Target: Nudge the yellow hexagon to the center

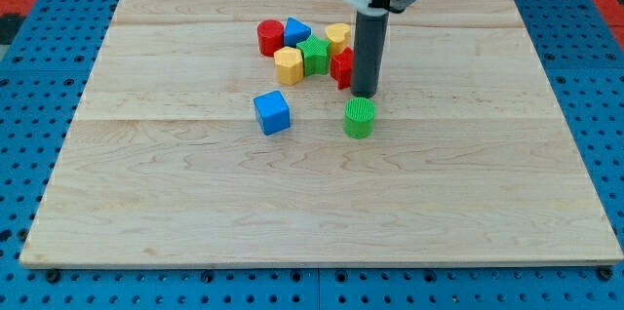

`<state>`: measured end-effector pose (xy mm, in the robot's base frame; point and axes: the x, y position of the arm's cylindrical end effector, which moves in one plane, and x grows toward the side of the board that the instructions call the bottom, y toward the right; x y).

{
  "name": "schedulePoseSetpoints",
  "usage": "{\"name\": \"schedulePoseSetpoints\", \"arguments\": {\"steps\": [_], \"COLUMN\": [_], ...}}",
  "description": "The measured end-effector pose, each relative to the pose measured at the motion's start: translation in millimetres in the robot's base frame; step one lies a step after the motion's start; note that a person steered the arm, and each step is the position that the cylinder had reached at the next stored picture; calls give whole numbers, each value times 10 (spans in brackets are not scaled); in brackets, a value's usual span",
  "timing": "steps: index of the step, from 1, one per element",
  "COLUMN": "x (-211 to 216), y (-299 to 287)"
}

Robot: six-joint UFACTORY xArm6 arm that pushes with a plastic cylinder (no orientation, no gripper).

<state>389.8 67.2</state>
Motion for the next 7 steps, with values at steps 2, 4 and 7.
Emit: {"name": "schedulePoseSetpoints", "arguments": {"steps": [2, 4, 7], "x": [-924, -929, -357], "y": [165, -926, -1169]}}
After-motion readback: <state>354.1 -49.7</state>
